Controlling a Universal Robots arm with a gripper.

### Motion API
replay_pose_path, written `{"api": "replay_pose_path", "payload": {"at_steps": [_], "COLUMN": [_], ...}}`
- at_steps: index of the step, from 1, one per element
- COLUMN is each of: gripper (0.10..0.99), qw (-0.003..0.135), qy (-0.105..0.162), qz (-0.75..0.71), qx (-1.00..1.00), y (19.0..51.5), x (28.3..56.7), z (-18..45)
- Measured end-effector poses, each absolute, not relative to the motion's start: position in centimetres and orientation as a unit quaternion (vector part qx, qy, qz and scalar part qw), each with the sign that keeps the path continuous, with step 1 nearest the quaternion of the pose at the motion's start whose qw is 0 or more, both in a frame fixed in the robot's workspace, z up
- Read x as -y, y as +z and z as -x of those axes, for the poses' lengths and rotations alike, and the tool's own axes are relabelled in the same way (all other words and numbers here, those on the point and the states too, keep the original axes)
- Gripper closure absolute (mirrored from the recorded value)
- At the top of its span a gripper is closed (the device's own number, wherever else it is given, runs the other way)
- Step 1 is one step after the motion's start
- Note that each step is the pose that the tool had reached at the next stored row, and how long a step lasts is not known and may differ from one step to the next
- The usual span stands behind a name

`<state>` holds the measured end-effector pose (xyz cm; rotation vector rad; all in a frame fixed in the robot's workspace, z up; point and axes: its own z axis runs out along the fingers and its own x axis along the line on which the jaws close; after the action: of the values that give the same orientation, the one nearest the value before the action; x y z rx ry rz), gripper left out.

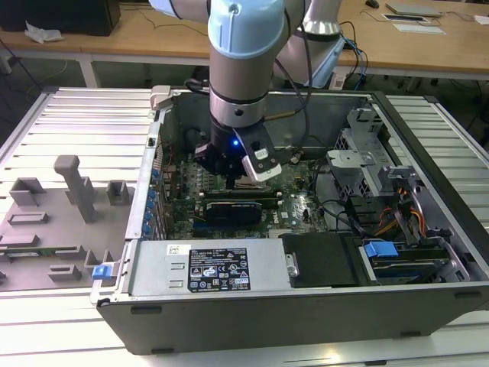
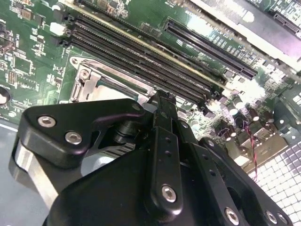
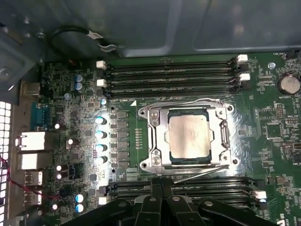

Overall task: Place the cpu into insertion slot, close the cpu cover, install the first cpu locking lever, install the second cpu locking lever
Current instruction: 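Install the second cpu locking lever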

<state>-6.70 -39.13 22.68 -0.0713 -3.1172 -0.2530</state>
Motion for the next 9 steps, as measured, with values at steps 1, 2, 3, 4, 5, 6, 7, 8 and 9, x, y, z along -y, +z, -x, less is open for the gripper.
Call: {"api": "replay_pose_path", "payload": {"at_steps": [1,2,3,4,5,6,7,8,9], "gripper": [0.980,0.980,0.980,0.980,0.980,0.980,0.980,0.980,0.980], "qw": [0.007,0.007,0.007,0.007,0.007,0.007,0.007,0.007,0.007], "qy": [-0.082,-0.083,-0.084,-0.084,-0.084,-0.086,-0.087,-0.089,-0.092], "qz": [0.022,0.022,0.022,0.022,0.021,0.021,0.020,0.019,0.018], "qx": [0.996,0.996,0.996,0.996,0.996,0.996,0.996,0.996,0.996], "y": [22.5,22.3,22.0,21.8,21.7,21.4,21.3,21.3,21.2], "x": [39.2,39.2,39.2,39.2,39.2,39.2,39.2,39.2,39.2], "z": [6.7,6.7,6.7,6.7,6.7,6.7,6.7,6.8,6.8]}}
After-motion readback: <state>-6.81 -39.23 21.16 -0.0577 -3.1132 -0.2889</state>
